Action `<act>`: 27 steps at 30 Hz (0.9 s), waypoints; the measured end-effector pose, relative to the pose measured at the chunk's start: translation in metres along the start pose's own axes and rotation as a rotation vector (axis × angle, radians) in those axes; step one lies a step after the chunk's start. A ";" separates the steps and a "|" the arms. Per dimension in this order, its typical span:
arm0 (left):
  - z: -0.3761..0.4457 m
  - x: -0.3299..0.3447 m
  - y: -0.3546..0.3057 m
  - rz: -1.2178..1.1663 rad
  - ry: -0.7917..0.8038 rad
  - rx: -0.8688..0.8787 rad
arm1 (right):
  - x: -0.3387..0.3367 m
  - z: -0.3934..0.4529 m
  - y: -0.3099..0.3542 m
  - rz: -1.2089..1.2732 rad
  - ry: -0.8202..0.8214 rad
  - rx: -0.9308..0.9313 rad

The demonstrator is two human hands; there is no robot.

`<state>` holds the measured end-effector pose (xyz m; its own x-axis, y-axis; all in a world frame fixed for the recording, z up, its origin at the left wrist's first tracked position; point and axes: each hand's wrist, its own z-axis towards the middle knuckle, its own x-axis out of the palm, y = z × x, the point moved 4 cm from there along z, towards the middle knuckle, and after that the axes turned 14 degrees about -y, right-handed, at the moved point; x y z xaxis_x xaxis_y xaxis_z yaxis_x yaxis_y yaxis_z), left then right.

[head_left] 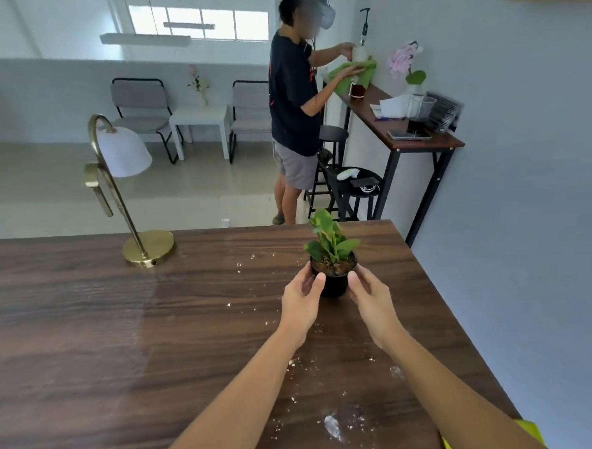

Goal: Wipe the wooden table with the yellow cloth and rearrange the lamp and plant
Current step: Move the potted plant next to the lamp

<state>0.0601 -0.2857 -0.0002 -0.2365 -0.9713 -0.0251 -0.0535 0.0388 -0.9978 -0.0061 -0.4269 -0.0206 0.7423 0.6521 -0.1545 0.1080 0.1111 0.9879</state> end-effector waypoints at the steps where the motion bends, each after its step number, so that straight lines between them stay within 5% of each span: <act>1: 0.003 -0.017 -0.006 -0.004 -0.027 0.009 | 0.017 -0.002 0.006 0.023 0.027 0.000; 15: 0.038 -0.294 0.002 -0.016 -0.403 -0.083 | 0.292 -0.090 0.050 0.069 0.431 0.064; 27: 0.068 -0.341 0.030 0.072 -0.457 -0.132 | 0.346 -0.107 0.059 -0.157 0.447 0.049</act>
<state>0.2054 0.0310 -0.0253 0.2049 -0.9676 -0.1473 -0.1826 0.1101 -0.9770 0.1863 -0.1150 -0.0174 0.3586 0.8900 -0.2817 0.2352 0.2059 0.9499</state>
